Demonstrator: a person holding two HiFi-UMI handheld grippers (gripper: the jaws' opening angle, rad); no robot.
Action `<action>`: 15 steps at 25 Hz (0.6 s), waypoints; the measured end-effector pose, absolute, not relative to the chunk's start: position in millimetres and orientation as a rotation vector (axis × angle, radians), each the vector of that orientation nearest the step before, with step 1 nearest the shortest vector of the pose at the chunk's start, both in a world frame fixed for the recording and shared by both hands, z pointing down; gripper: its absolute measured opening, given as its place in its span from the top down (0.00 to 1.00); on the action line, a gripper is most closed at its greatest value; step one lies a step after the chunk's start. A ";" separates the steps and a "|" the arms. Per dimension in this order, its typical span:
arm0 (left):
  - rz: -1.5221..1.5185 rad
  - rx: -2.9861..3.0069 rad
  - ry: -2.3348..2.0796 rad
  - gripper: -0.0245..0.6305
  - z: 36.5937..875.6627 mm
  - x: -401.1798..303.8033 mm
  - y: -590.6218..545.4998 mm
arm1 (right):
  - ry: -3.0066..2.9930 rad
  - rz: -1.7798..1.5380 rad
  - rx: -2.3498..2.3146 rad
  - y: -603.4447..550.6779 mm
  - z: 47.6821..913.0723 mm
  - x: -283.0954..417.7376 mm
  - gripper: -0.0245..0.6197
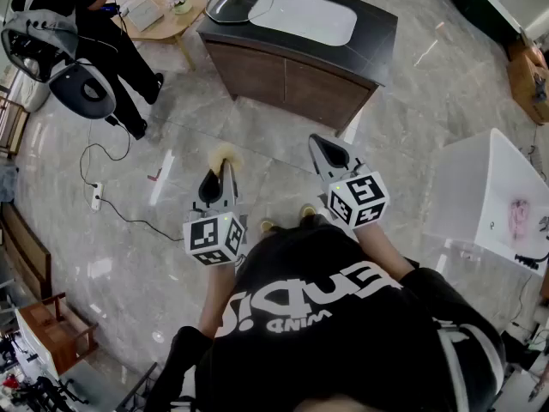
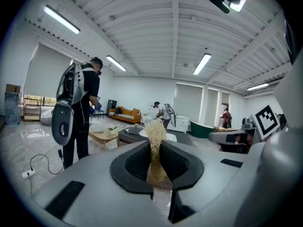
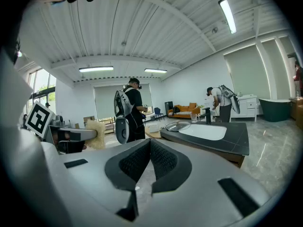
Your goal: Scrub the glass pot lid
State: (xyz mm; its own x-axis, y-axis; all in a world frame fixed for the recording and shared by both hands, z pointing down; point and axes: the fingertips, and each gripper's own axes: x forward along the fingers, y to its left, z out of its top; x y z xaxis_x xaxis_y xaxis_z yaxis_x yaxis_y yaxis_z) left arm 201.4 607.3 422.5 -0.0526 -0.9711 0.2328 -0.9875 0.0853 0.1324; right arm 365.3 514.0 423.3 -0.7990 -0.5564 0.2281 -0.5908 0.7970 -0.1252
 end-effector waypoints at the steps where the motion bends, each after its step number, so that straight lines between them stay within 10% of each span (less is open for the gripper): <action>1: 0.091 1.961 -2.105 0.88 422.3 198.4 607.8 | -2.807 0.280 0.904 514.7 422.4 362.6 0.94; 15: 0.109 1.994 -2.064 0.88 441.9 153.7 603.4 | -2.782 0.321 0.943 519.0 450.4 335.3 0.94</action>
State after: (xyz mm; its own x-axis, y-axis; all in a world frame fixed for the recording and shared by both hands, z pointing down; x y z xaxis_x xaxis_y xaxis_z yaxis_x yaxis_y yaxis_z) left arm 153.7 603.4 441.9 -0.0170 -0.9697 0.2438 -0.9900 0.0505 0.1316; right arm 335.3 519.0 450.4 -0.7807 -0.5754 0.2437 -0.6158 0.7747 -0.1435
